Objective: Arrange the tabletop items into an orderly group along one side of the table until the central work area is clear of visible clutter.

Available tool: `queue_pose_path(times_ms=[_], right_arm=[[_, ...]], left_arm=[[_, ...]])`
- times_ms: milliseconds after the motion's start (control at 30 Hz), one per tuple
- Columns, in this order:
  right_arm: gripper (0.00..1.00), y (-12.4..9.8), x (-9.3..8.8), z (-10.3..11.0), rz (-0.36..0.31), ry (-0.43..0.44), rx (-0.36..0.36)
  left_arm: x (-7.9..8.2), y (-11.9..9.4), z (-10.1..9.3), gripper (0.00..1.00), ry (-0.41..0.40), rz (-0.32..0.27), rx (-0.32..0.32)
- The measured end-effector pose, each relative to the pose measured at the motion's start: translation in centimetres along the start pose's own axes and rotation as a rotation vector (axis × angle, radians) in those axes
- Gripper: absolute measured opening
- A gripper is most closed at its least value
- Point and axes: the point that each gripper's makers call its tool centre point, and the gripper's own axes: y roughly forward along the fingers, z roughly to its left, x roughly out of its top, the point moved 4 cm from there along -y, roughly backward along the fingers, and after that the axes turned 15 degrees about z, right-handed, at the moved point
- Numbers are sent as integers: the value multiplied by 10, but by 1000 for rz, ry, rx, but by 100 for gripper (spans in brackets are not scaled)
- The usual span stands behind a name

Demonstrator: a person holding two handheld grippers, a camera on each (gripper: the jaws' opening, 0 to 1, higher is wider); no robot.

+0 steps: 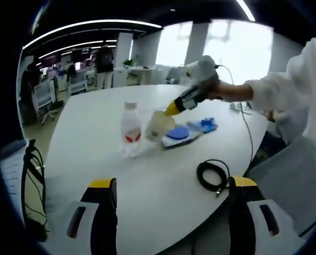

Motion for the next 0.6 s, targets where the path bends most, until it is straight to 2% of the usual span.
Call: queue_pose_path(times_ms=[67,167,233,367,467,600], right_arm=[[0,9,6,-9,45,41,14],[0,16,8,-13,87,57,25],[0,16,2,-9,102,67,28],[0,23,5,-6,128,72,40],[0,28,3,-3,176,61,37],[0,34,3,-9,219,115,54]], left_arm=[[-1,-1,3,83,-2,-6,-5],[0,-2,2,83,-6,-8,-3],[-1,-3,4,83,-14,-16,-3],[-1,-4,7,82,-25,-24,-1],[-3,-4,7,80,-21,-6,9],[-1,-5,7,81,-15,-19,8]])
